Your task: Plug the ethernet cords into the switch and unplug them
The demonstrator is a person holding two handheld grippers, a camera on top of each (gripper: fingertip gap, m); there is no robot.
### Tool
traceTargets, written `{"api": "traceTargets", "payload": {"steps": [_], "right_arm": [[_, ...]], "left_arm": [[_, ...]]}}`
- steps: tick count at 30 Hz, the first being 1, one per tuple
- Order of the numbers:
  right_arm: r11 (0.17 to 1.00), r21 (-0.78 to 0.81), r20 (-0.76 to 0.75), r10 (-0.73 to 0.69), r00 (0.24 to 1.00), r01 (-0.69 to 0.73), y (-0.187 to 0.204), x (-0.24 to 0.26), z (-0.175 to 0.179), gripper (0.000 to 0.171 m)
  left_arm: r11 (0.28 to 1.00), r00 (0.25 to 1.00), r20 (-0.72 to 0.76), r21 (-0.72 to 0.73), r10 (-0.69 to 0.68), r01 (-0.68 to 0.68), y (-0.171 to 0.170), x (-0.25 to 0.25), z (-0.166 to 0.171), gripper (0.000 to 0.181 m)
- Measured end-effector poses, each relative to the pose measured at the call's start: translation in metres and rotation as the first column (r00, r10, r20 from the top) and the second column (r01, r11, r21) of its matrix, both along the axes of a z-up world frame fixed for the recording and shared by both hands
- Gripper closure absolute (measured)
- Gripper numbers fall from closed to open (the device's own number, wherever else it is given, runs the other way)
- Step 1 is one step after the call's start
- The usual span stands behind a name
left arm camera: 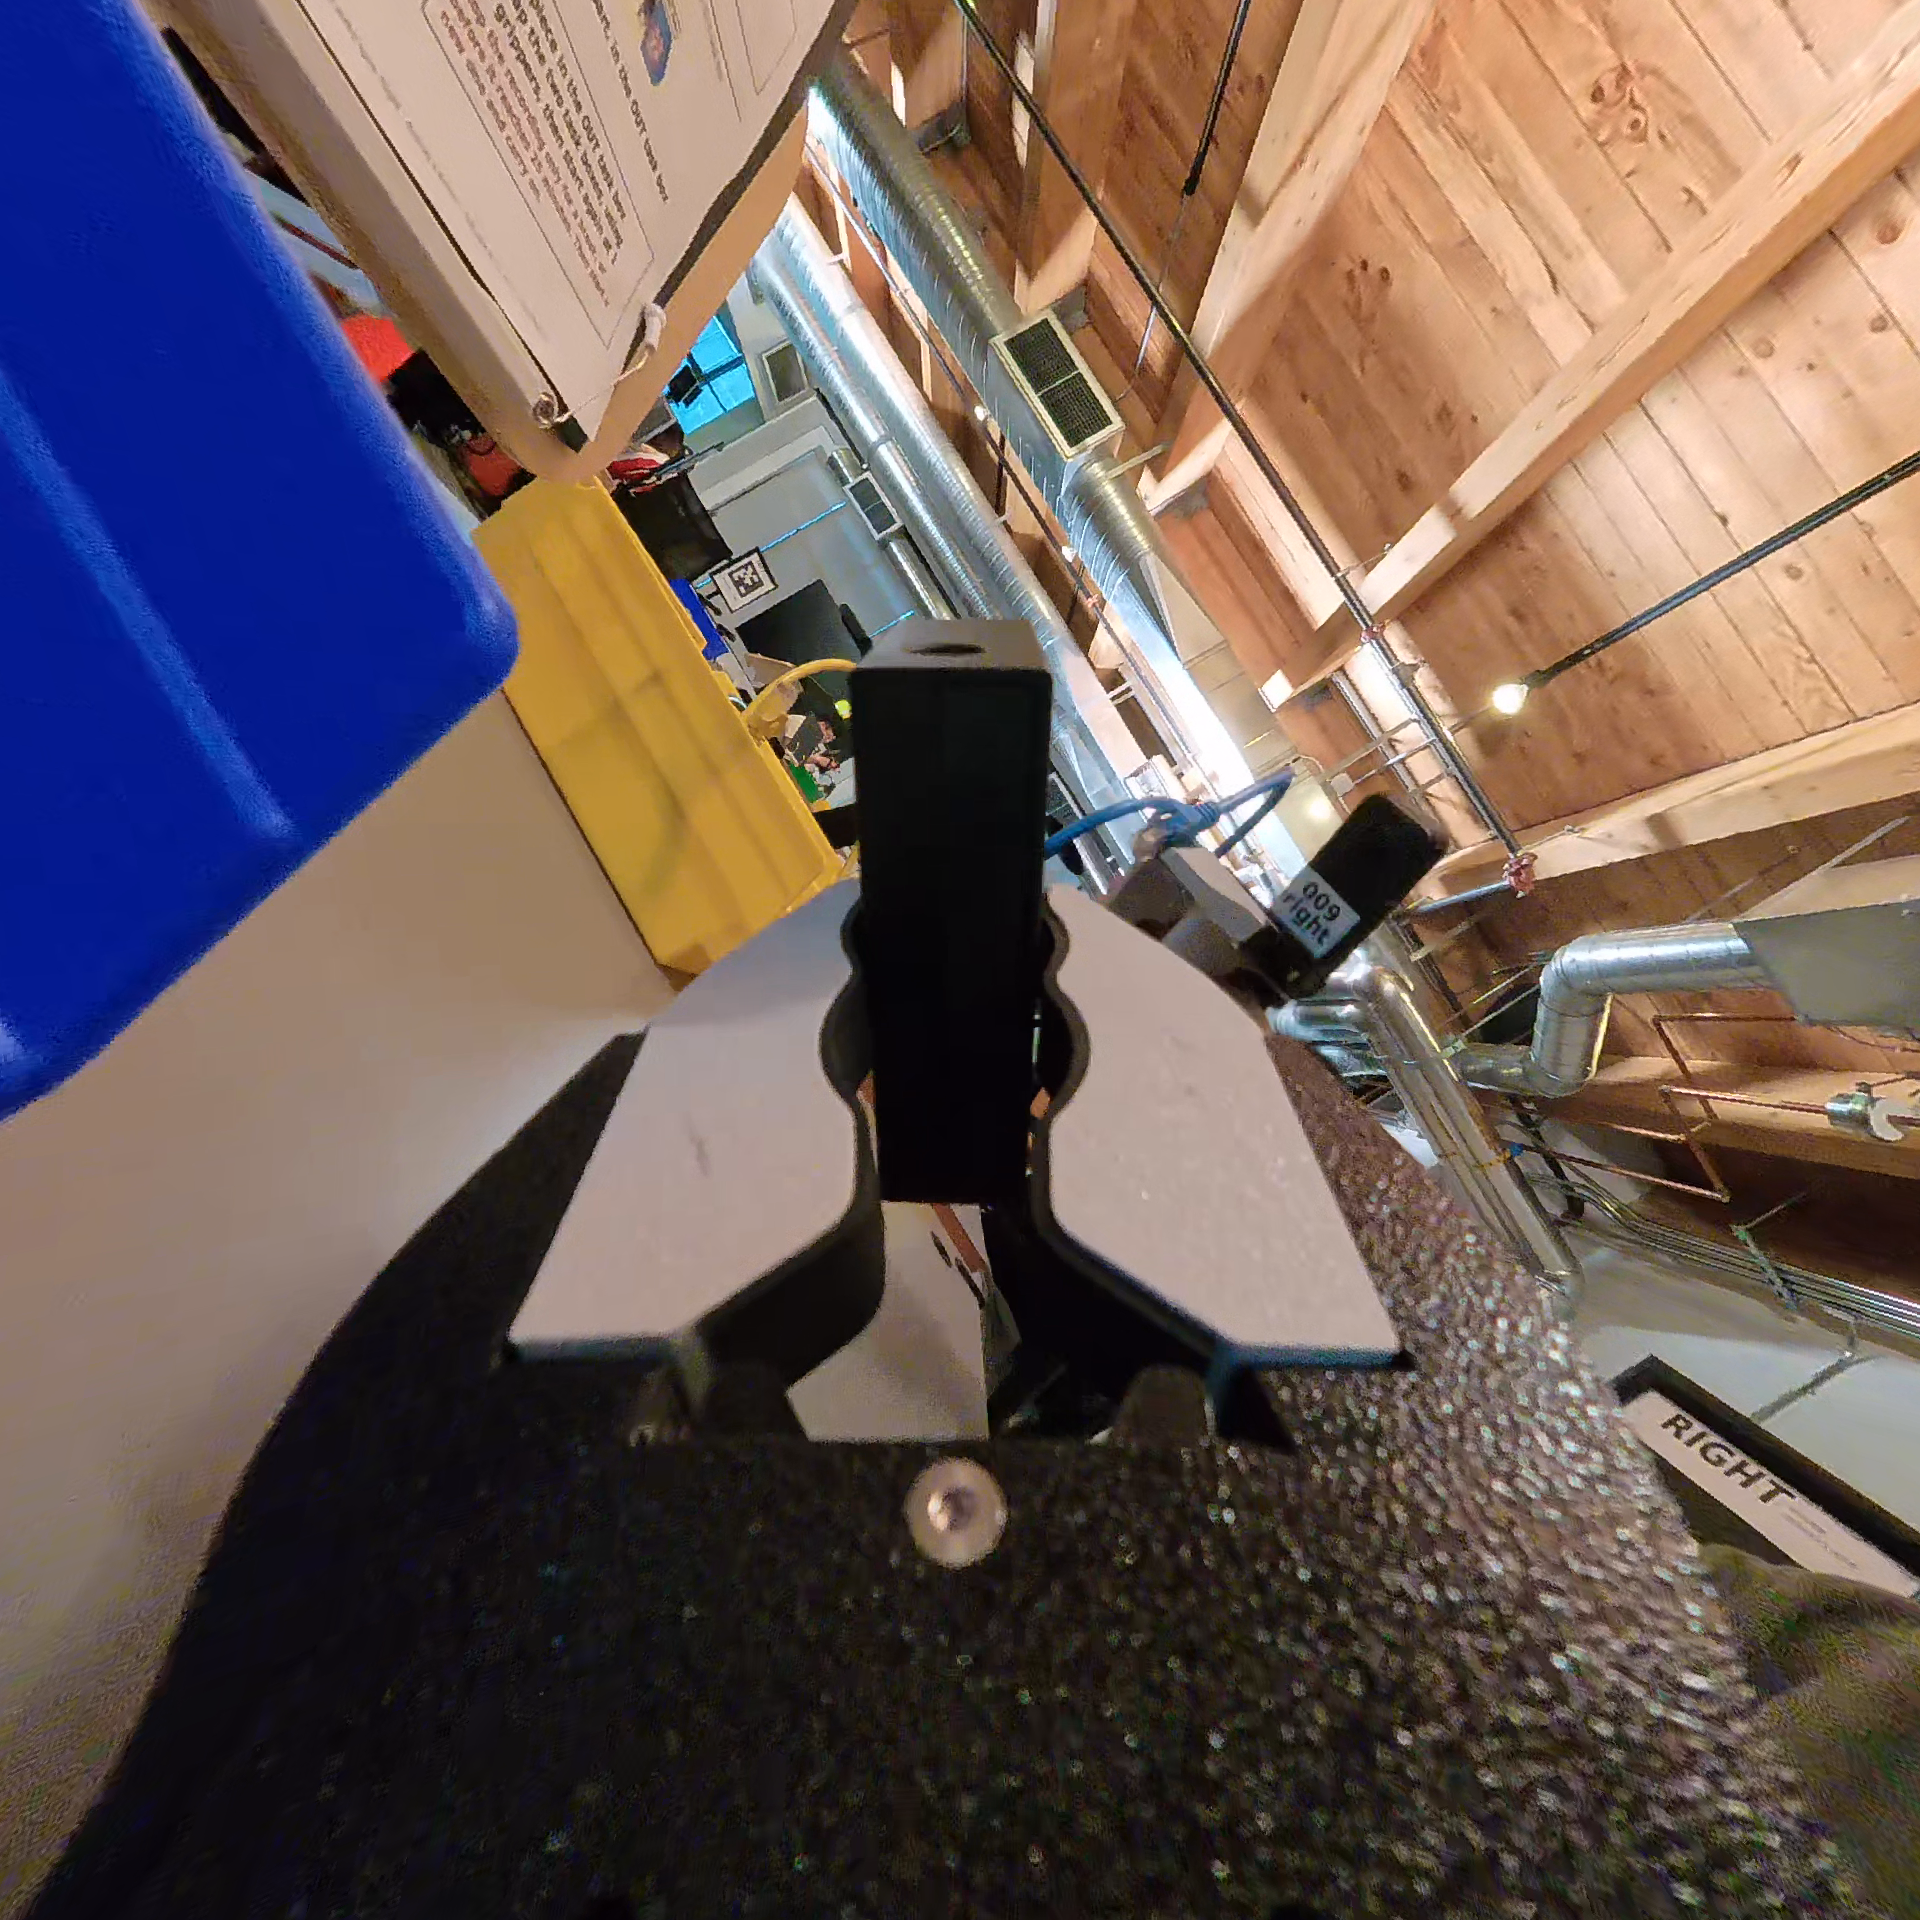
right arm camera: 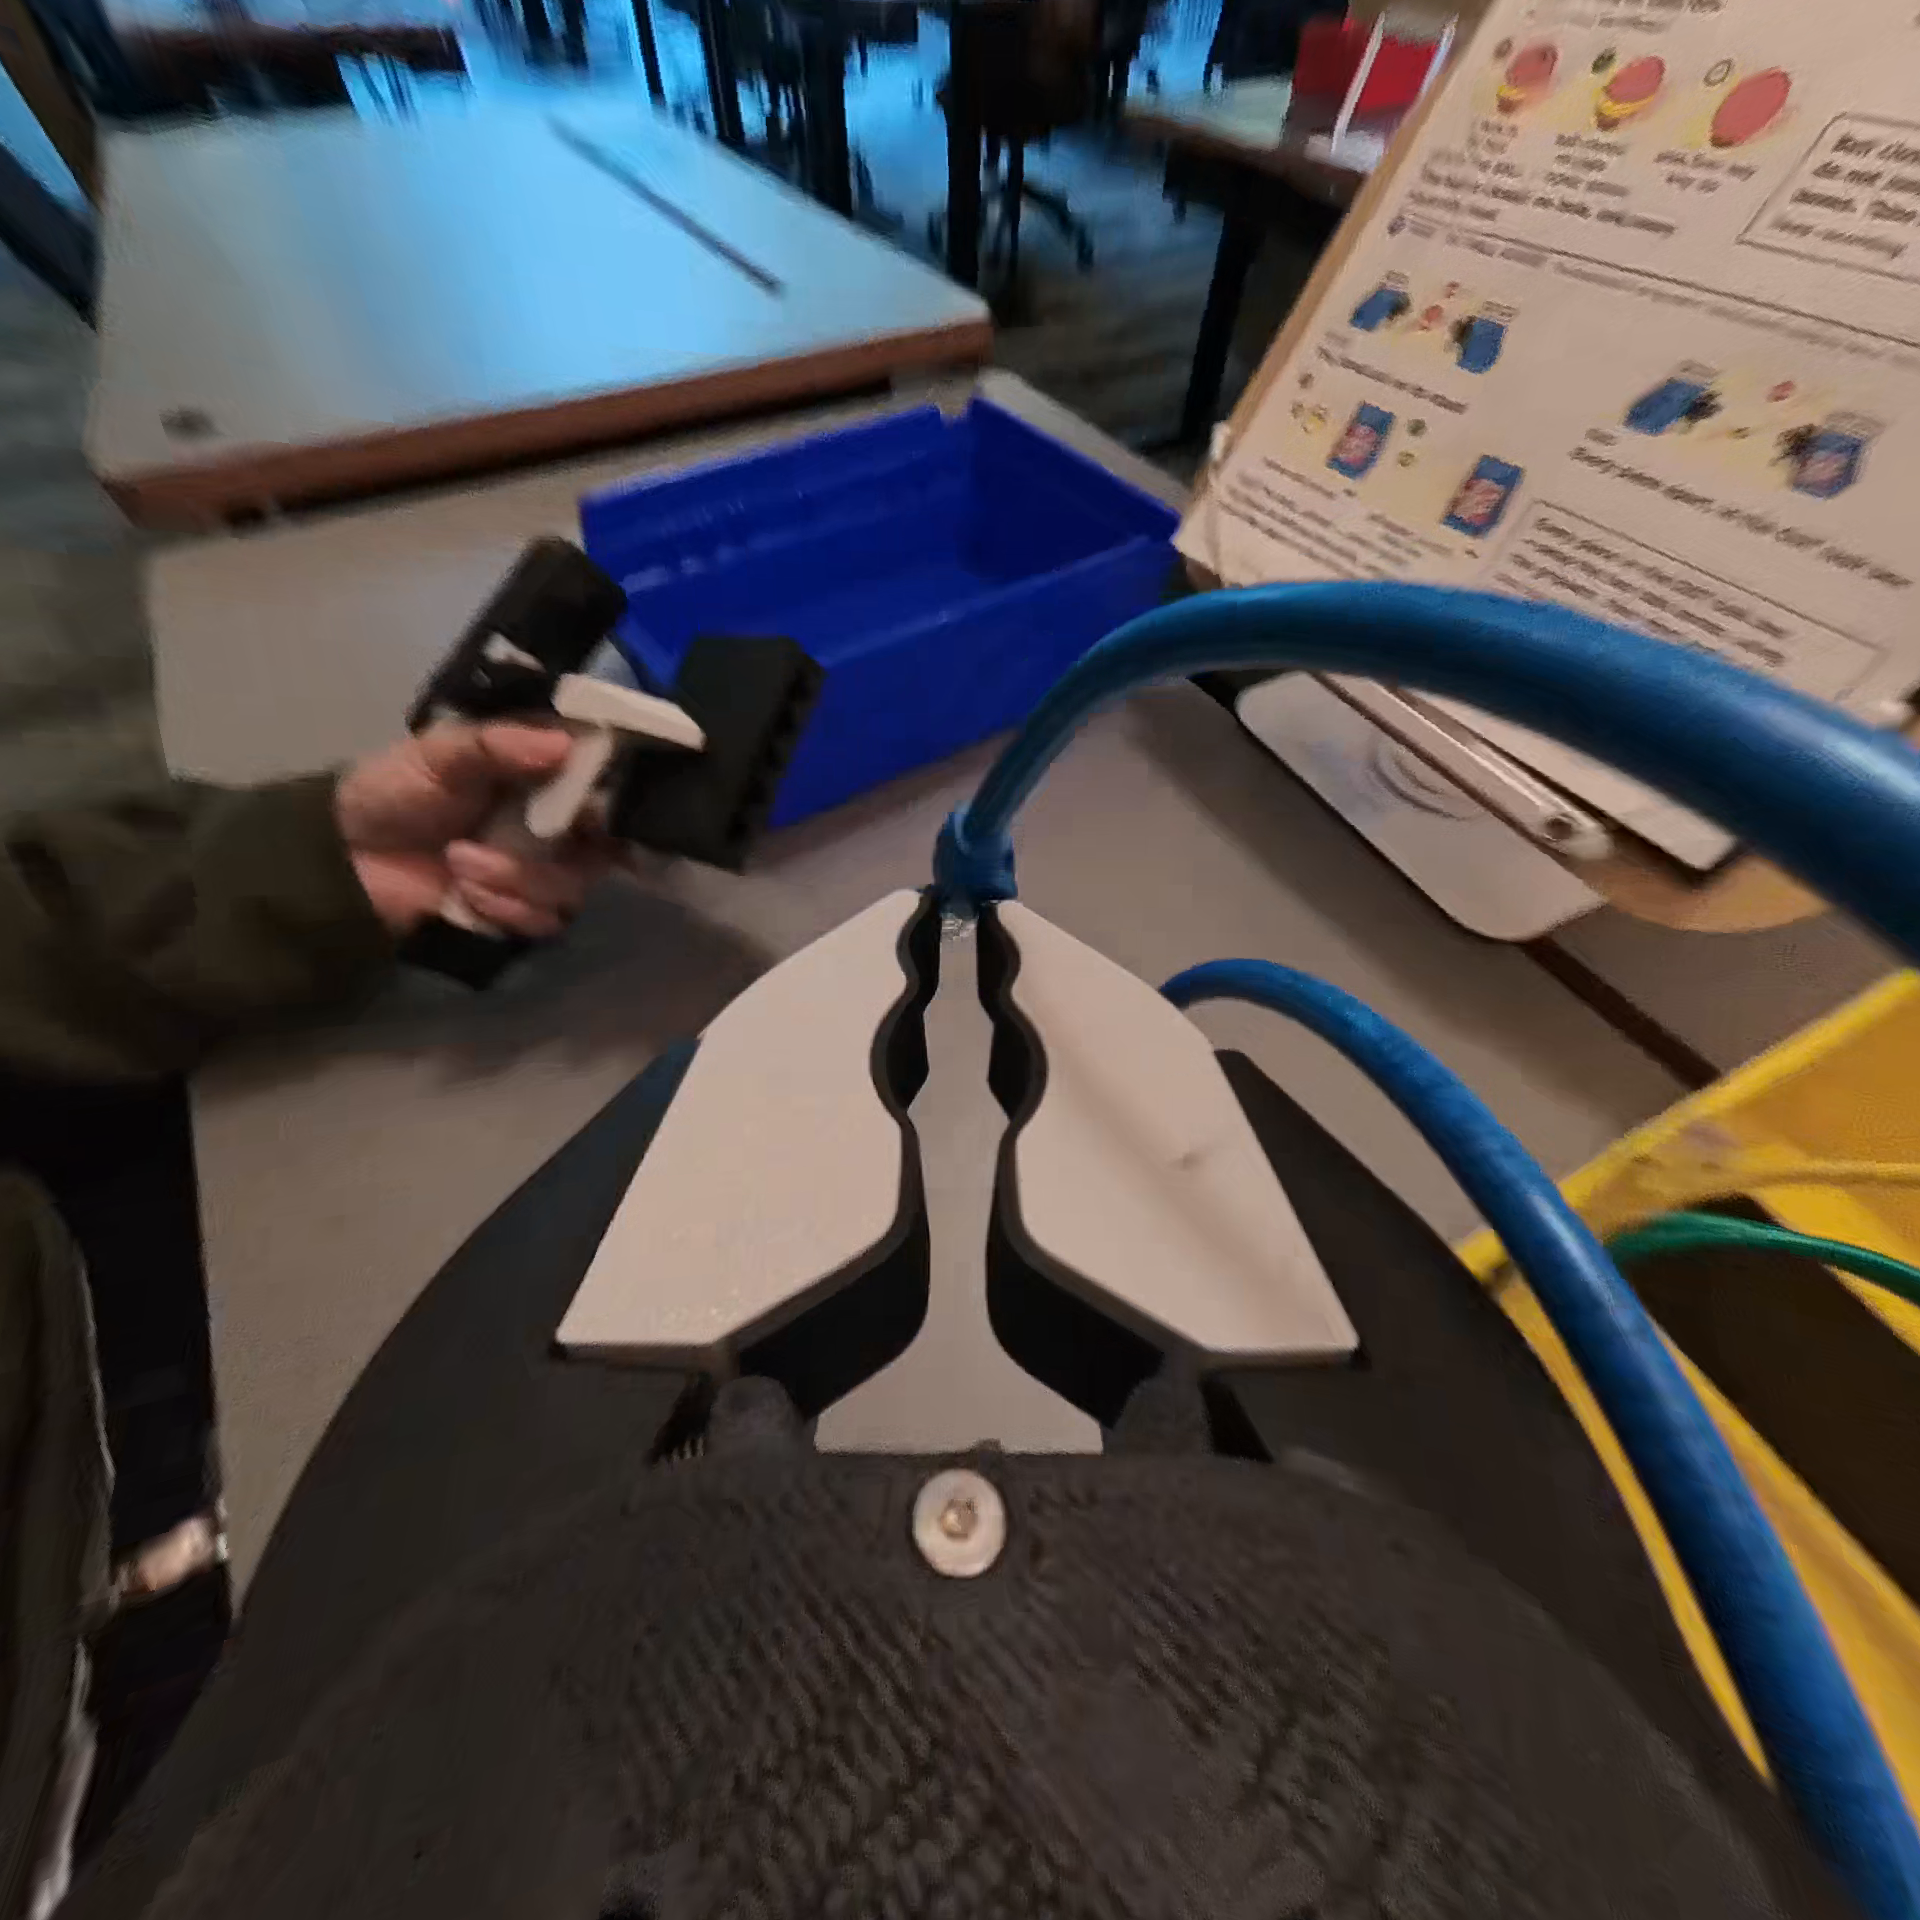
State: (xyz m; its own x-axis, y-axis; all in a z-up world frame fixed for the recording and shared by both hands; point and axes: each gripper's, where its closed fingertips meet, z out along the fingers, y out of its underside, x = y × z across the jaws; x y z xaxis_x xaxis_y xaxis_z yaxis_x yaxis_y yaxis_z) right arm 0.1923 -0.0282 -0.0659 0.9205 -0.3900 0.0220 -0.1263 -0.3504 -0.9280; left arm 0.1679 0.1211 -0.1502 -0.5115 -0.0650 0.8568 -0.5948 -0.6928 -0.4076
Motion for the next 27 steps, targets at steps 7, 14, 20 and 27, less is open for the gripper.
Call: {"api": "traceTargets", "payload": {"steps": [7,14,20,27], "right_arm": [[0.931,-0.365,-0.005,-0.032,0.999,0.028,-0.072,0.07,-0.008,0.163],[0.854,-0.51,-0.291,-0.058,0.955,-0.104,-0.105,0.102,-0.079,0.164],[0.788,-0.612,-0.322,-0.162,0.933,-0.074,-0.126,0.128,-0.125,0.171],[0.863,-0.499,-0.312,-0.09,0.946,-0.082,-0.098,0.115,-0.108,0.151]], "left_arm": [[1.0,1.0,-0.016,0.0,-0.013,0.013,-0.002,0.001,-0.005,0.154],[1.0,0.999,-0.032,0.009,-0.008,0.008,0.0,0.003,-0.01,0.154],[1.0,0.999,-0.044,0.021,-0.01,0.011,-0.001,0.004,-0.017,0.154],[0.999,0.998,-0.054,0.042,-0.012,0.014,0.0,0.005,-0.024,0.154]]}}
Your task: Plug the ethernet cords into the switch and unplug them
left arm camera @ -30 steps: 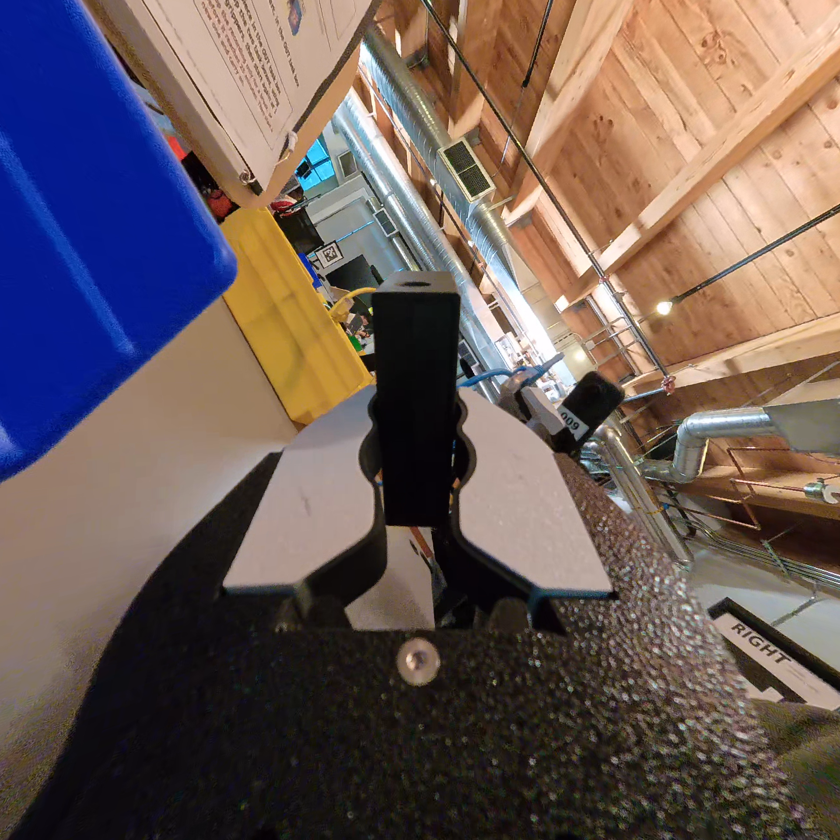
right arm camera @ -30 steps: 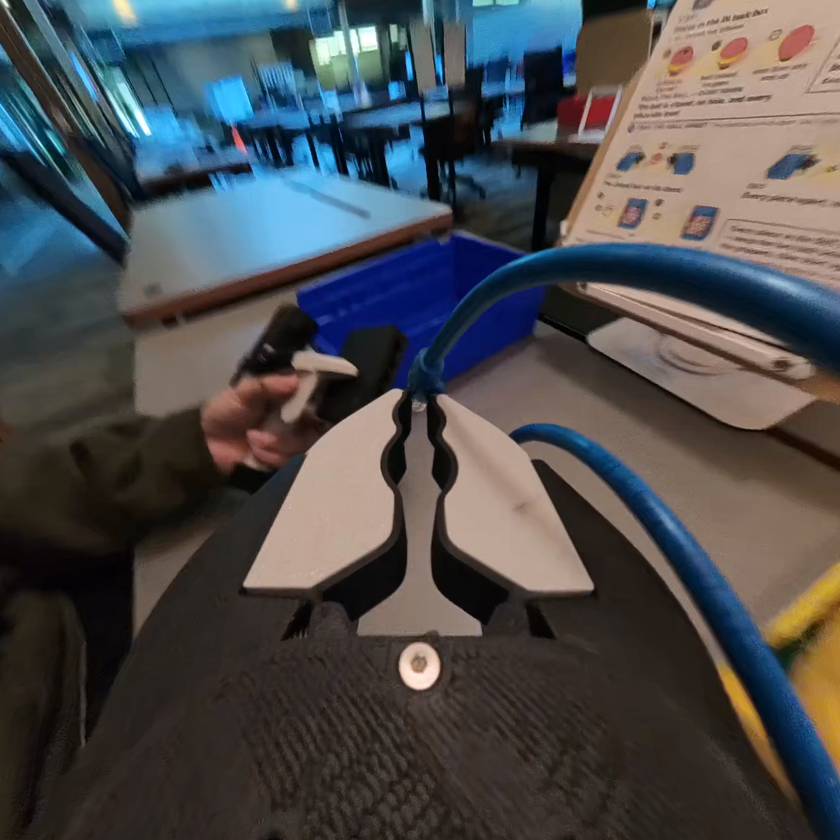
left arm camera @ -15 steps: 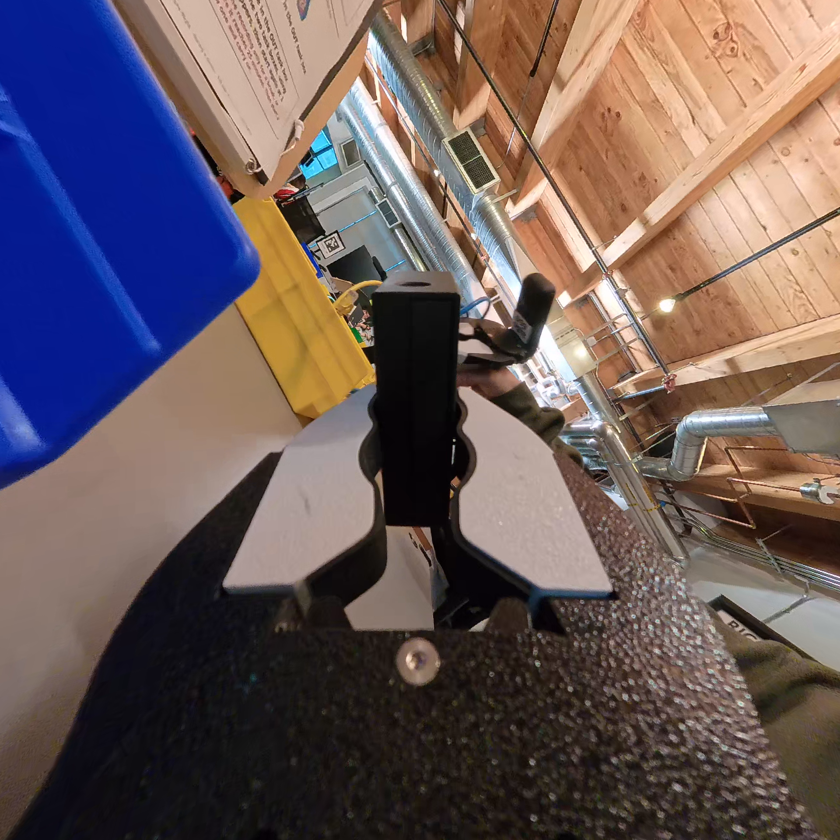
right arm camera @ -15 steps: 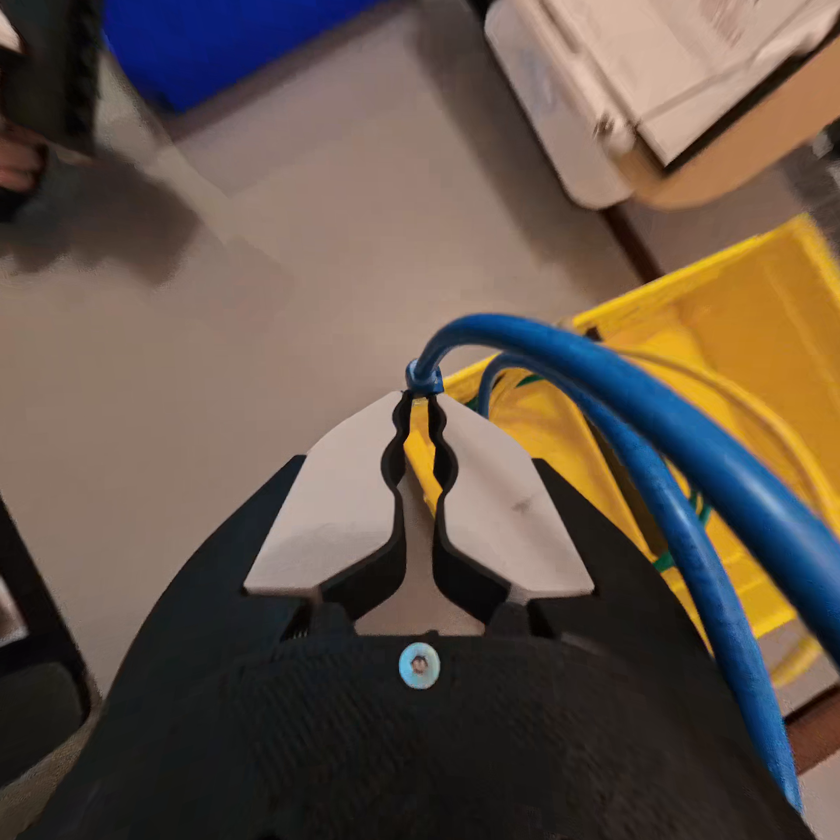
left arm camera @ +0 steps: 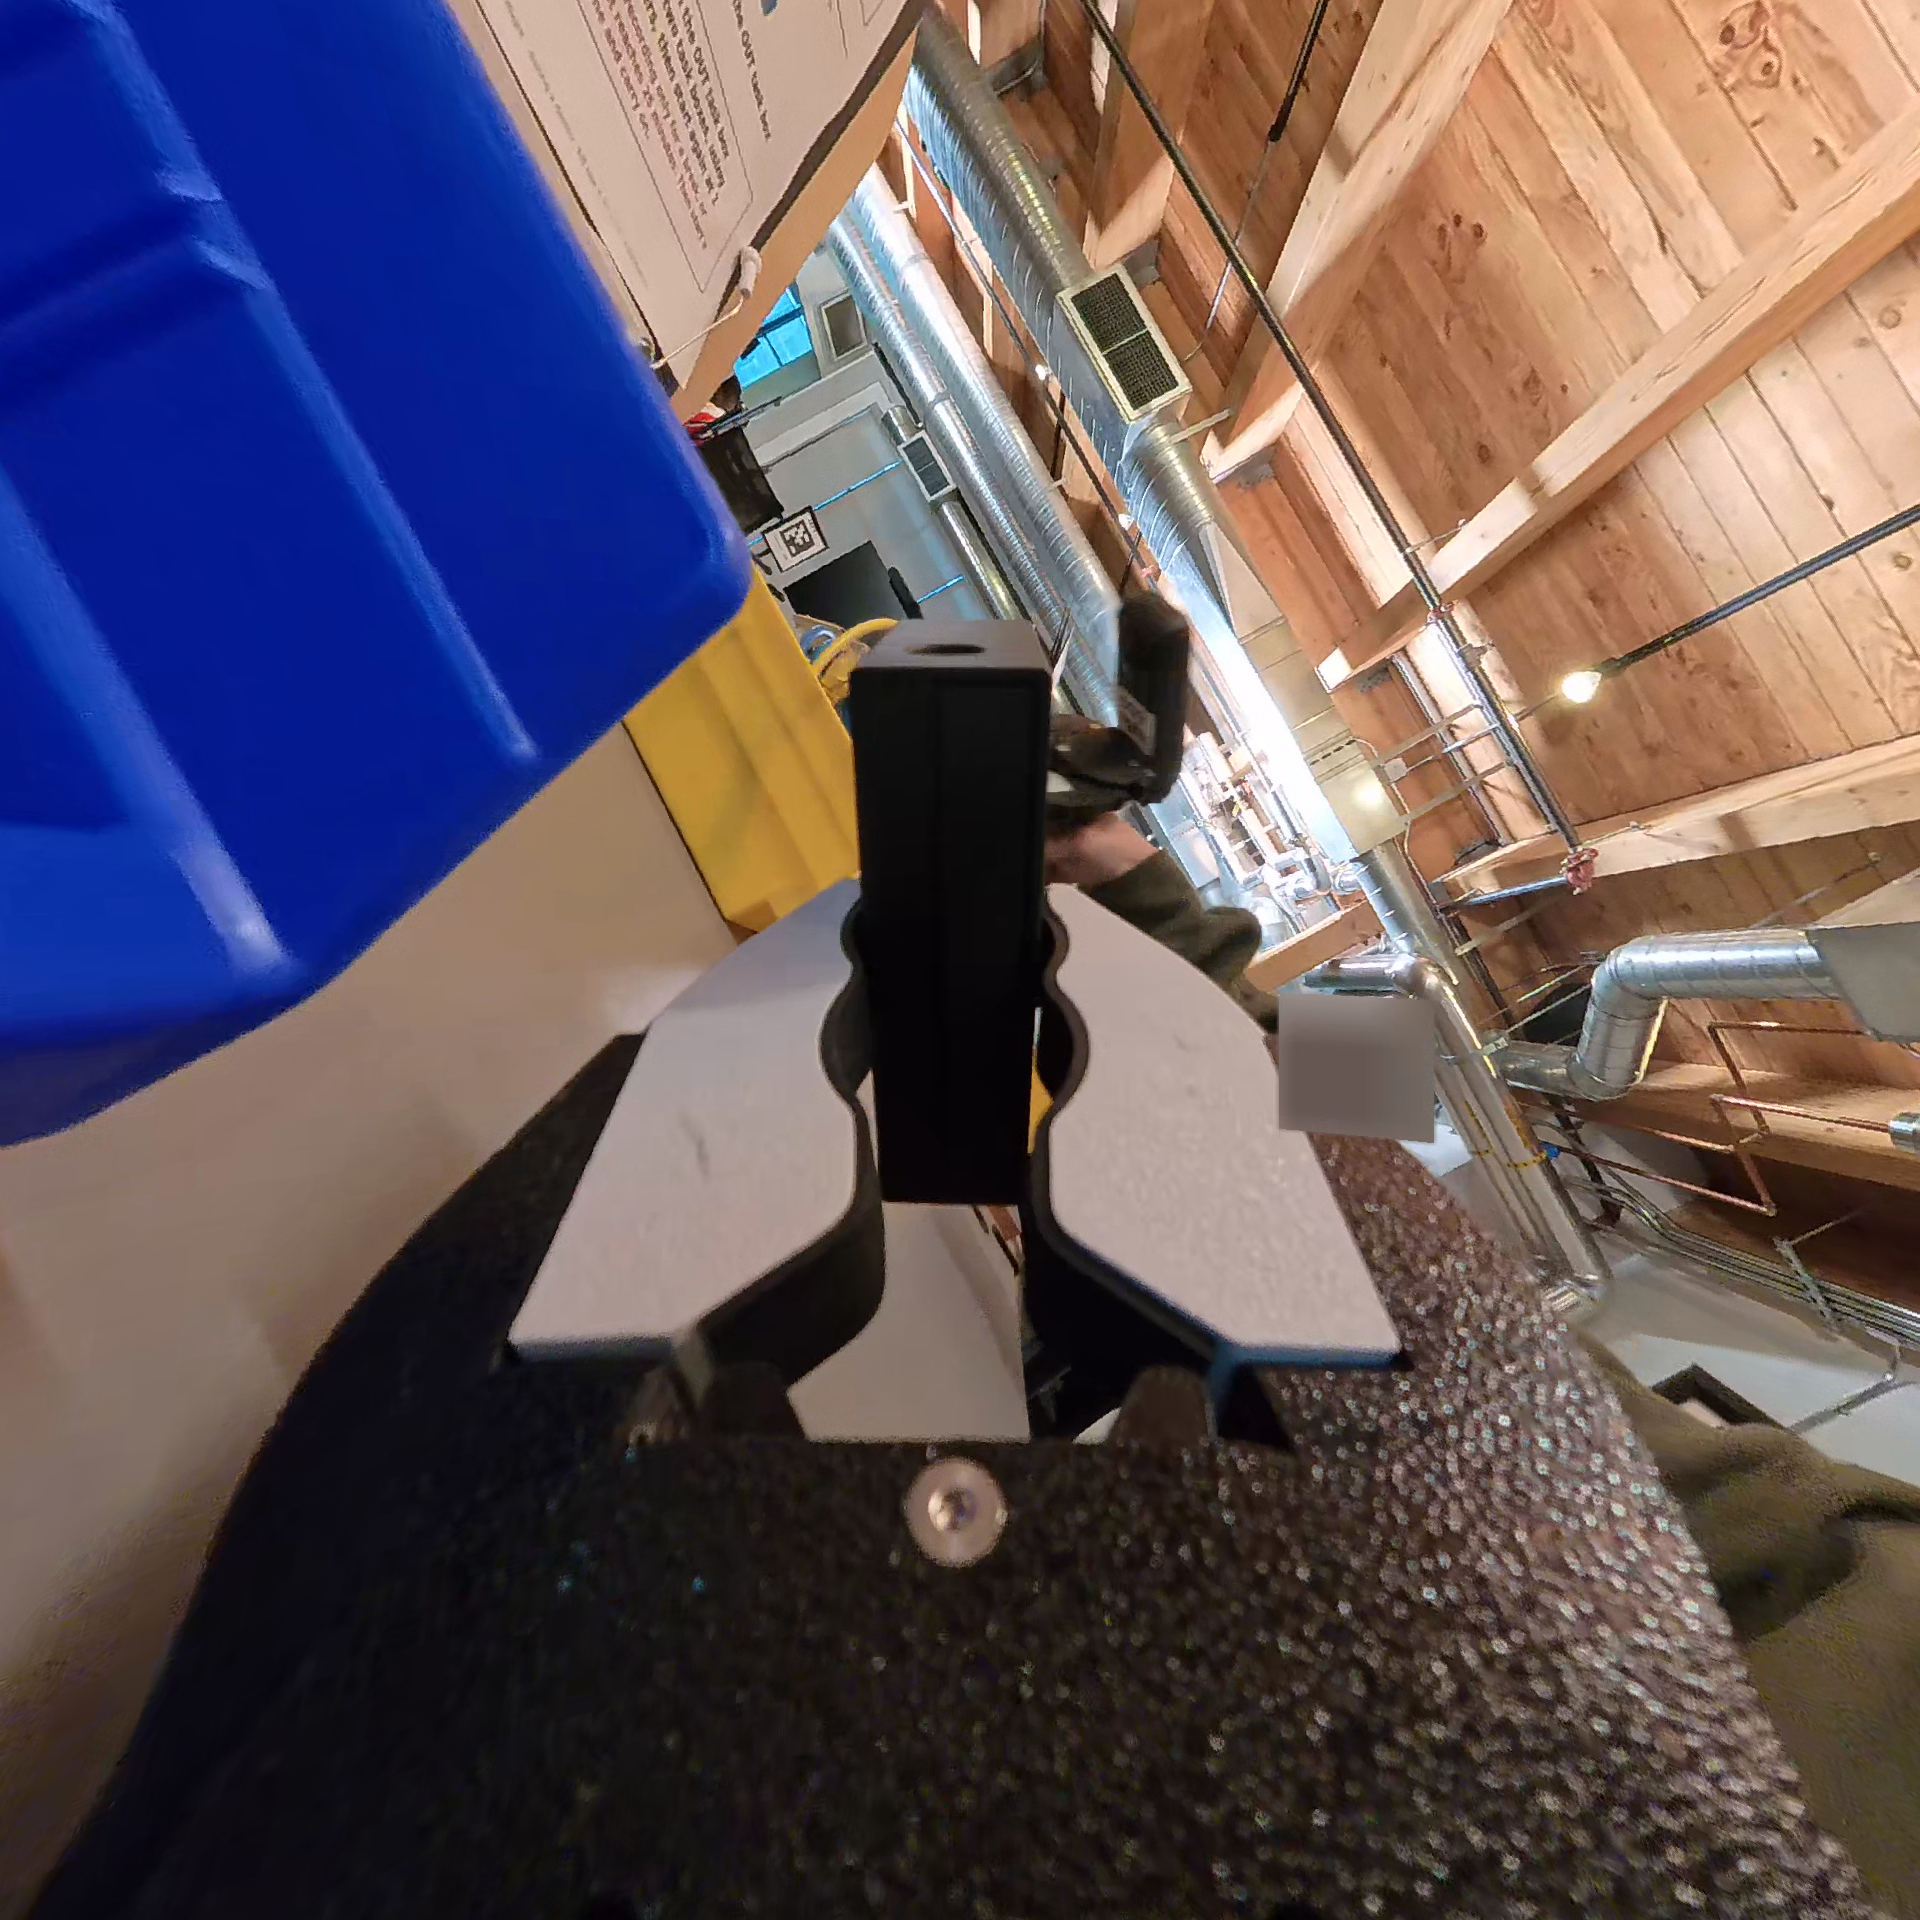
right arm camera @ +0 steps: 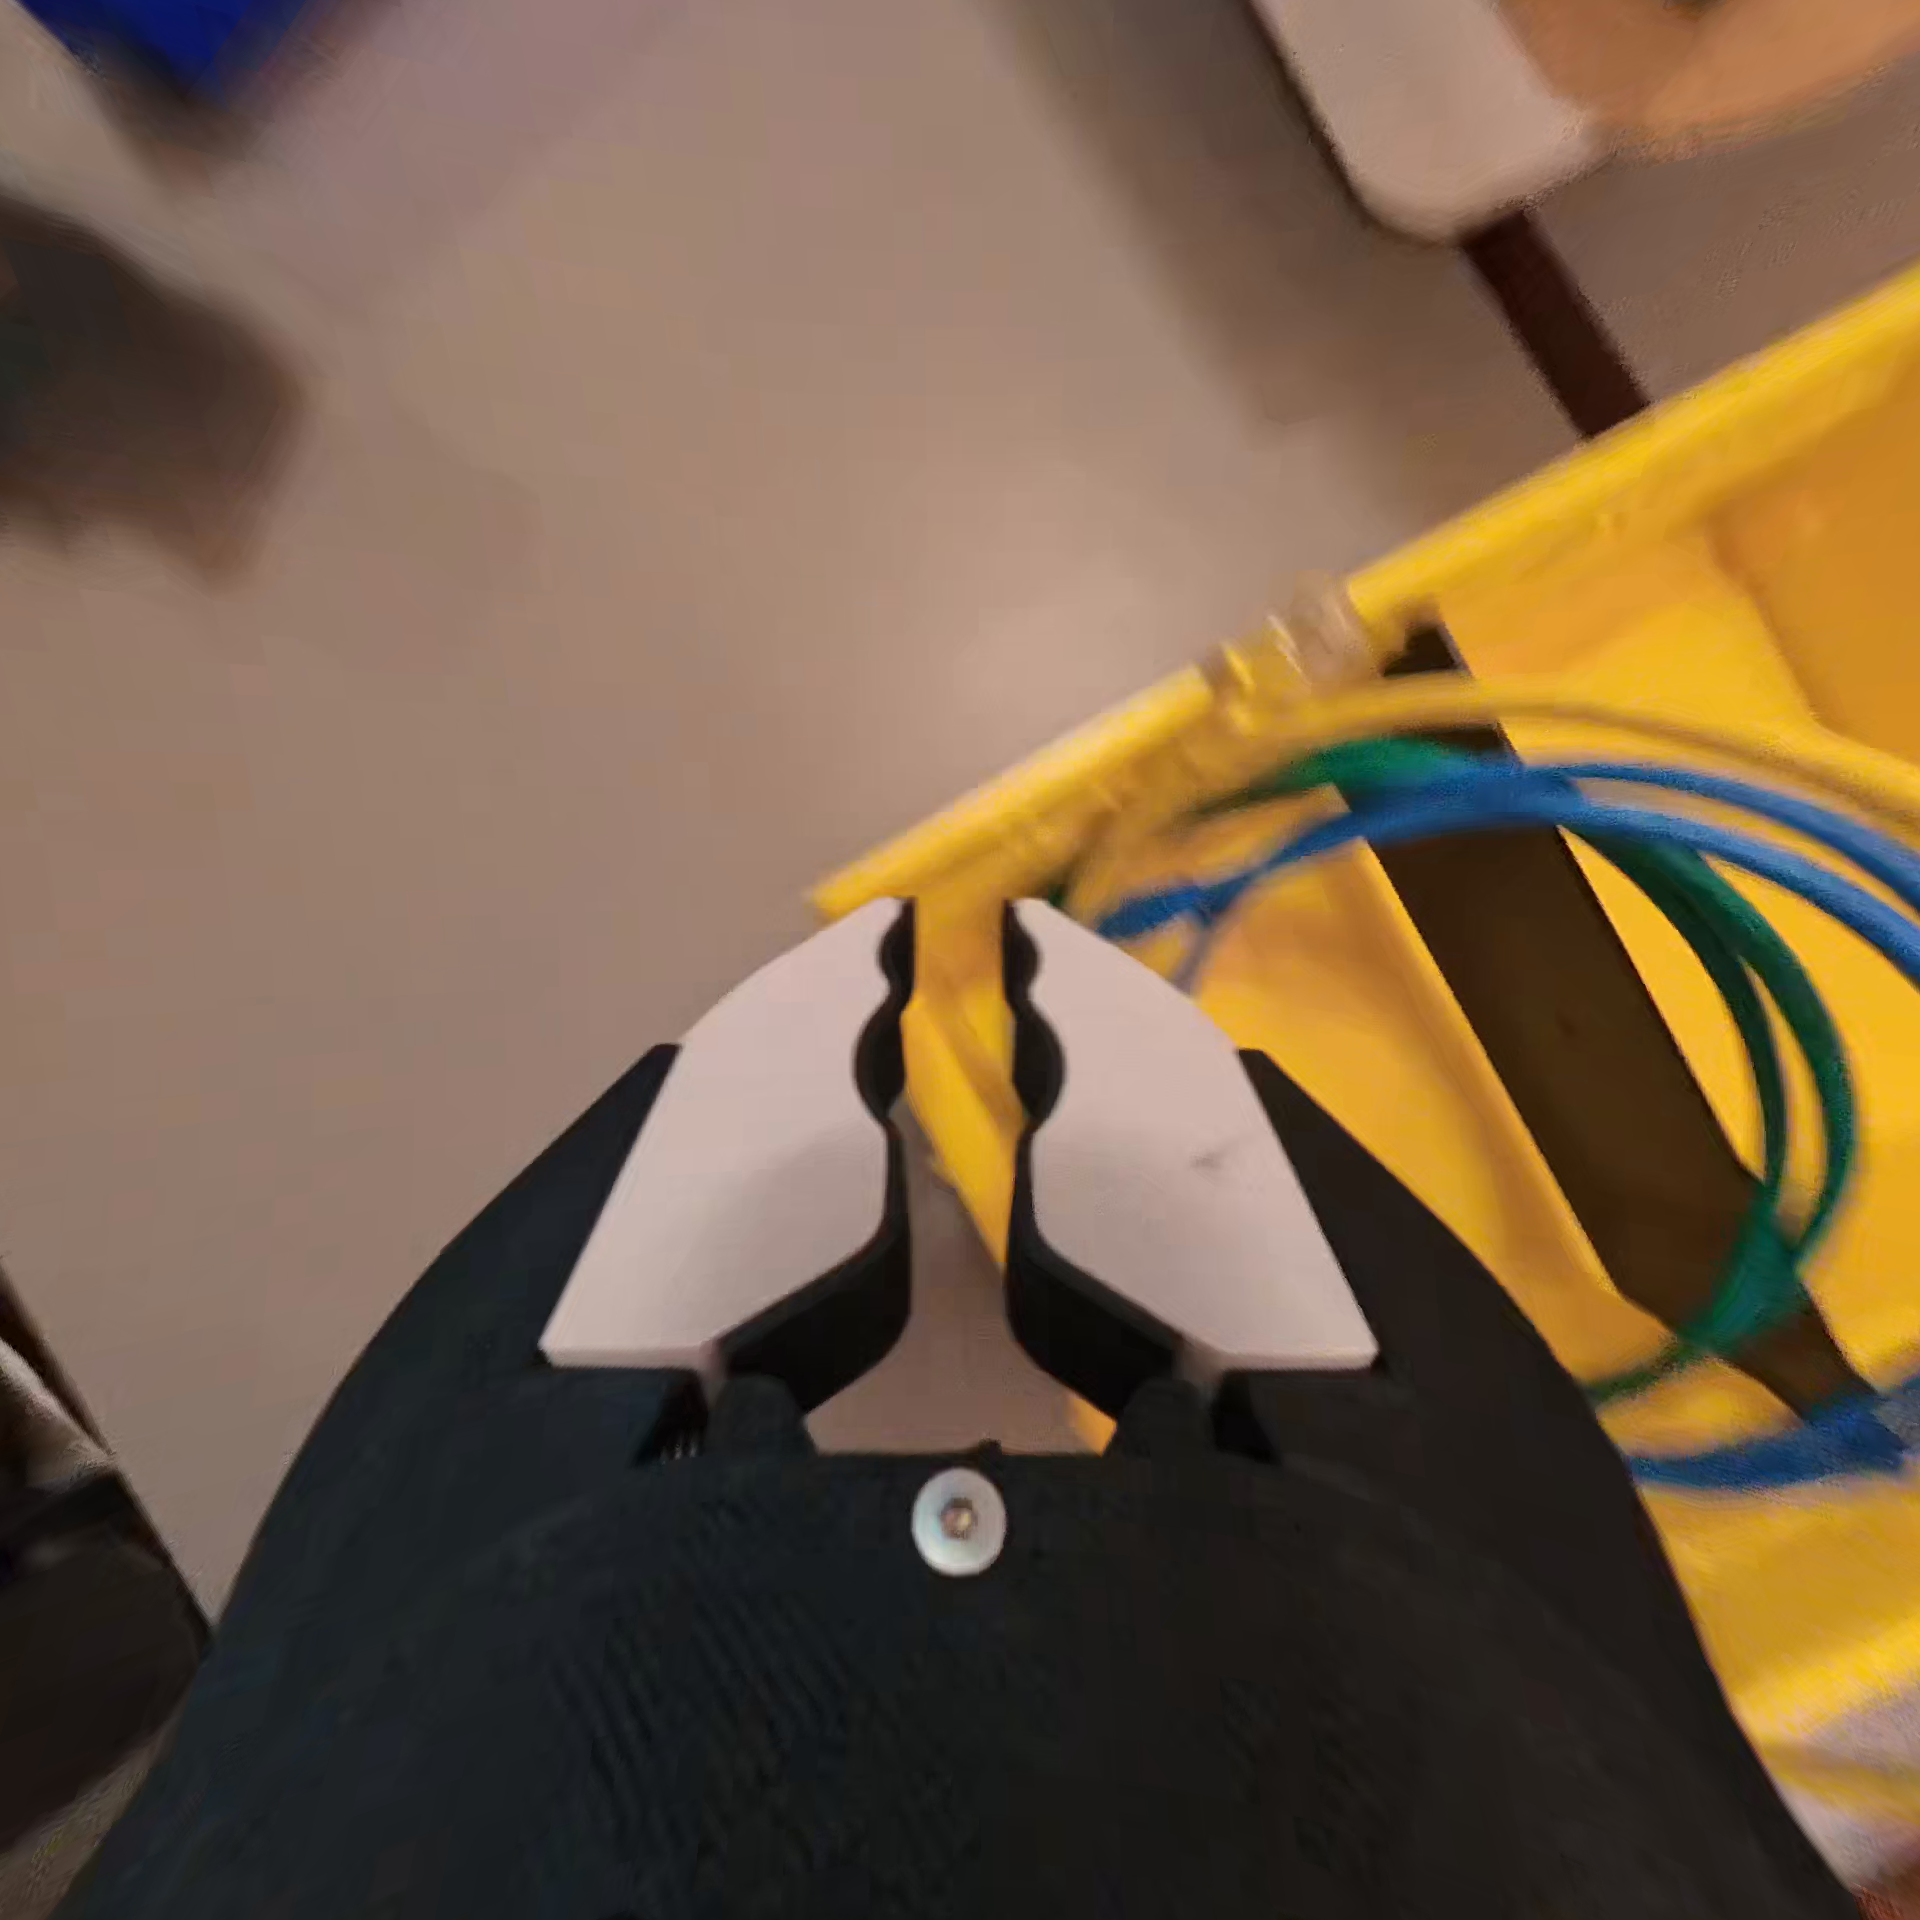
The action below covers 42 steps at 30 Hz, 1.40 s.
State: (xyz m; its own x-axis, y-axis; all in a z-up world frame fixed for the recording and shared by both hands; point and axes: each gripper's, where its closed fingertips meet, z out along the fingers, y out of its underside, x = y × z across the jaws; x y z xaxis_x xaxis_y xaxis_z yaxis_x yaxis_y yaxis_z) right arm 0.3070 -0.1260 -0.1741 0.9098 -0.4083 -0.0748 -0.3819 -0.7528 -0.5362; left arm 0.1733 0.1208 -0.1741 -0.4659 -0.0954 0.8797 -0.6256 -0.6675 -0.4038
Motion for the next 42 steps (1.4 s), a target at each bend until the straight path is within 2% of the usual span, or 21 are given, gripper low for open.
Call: {"api": "traceTargets", "payload": {"steps": [2,4,9,10,12,14,16,19,24,26,28,29,30,36,37,39,42], "right_arm": [[0.963,0.269,0.016,0.002,1.0,-0.007,0.042,-0.024,0.031,0.139],[0.889,0.457,0.03,-0.001,1.0,-0.013,0.083,-0.054,0.05,0.122],[0.796,0.594,-0.018,0.159,0.987,-0.117,0.169,-0.13,0.041,0.114],[0.764,0.634,-0.047,0.193,0.98,-0.12,0.181,-0.14,0.043,0.114],[0.708,0.691,-0.092,0.282,0.955,-0.143,0.196,-0.158,0.049,0.126],[0.678,0.722,-0.095,0.296,0.951,-0.139,0.202,-0.161,0.054,0.137],[0.68,0.721,-0.088,0.278,0.957,-0.131,0.2,-0.156,0.053,0.16],[0.671,0.72,-0.075,0.325,0.943,-0.175,0.199,-0.166,0.051,0.136],[0.656,0.721,0.005,0.319,0.948,-0.224,0.201,-0.168,0.05,0.129],[0.681,0.697,0.06,0.257,0.964,-0.225,0.202,-0.158,0.048,0.108],[0.684,0.688,0.057,0.283,0.957,-0.243,0.205,-0.162,0.044,0.113],[0.678,0.685,0.037,0.33,0.943,-0.265,0.207,-0.169,0.041,0.122],[0.673,0.683,0.026,0.366,0.93,-0.284,0.208,-0.176,0.039,0.14],[0.666,0.657,0.093,0.393,0.915,-0.353,0.208,-0.177,0.041,0.143],[0.676,0.637,0.129,0.381,0.916,-0.371,0.207,-0.174,0.043,0.143],[0.734,0.553,0.241,0.312,0.919,-0.394,0.2,-0.157,0.052,0.143],[0.89,0.301,0.469,0.174,0.866,-0.342,0.164,-0.093,0.076,0.143]], "left_arm": [[1.0,1.0,0.012,0.011,-0.018,0.018,-0.003,-0.002,0.001,0.154],[0.998,0.998,0.029,0.03,-0.048,0.048,-0.009,-0.005,0.002,0.154],[0.97,0.973,0.094,0.143,-0.209,0.195,-0.044,-0.024,0.002,0.155],[0.961,0.963,0.115,0.166,-0.242,0.221,-0.05,-0.029,0.003,0.154],[0.944,0.943,0.164,0.214,-0.288,0.251,-0.059,-0.037,0.006,0.154],[0.932,0.927,0.212,0.261,-0.309,0.251,-0.062,-0.043,0.009,0.154],[0.925,0.912,0.257,0.292,-0.319,0.242,-0.061,-0.047,0.013,0.154],[0.905,0.9,0.277,0.36,-0.336,0.227,-0.061,-0.049,0.01,0.154],[0.896,0.896,0.293,0.394,-0.333,0.205,-0.058,-0.05,0.009,0.154],[0.89,0.89,0.303,0.408,-0.341,0.202,-0.059,-0.051,0.009,0.154],[0.881,0.875,0.324,0.427,-0.36,0.204,-0.062,-0.054,0.009,0.154],[0.874,0.869,0.329,0.441,-0.369,0.204,-0.064,-0.056,0.008,0.154],[0.865,0.863,0.333,0.459,-0.38,0.204,-0.066,-0.057,0.006,0.154],[0.867,0.854,0.401,0.487,-0.33,0.106,-0.065,-0.053,0.009,0.153],[0.871,0.864,0.408,0.487,-0.295,0.067,-0.063,-0.048,0.011,0.151],[0.85,0.876,0.415,0.527,-0.248,-0.009,-0.058,-0.04,0.007,0.13],[0.747,0.865,0.417,0.66,-0.278,-0.078,-0.057,-0.035,-0.012,0.127]]}}
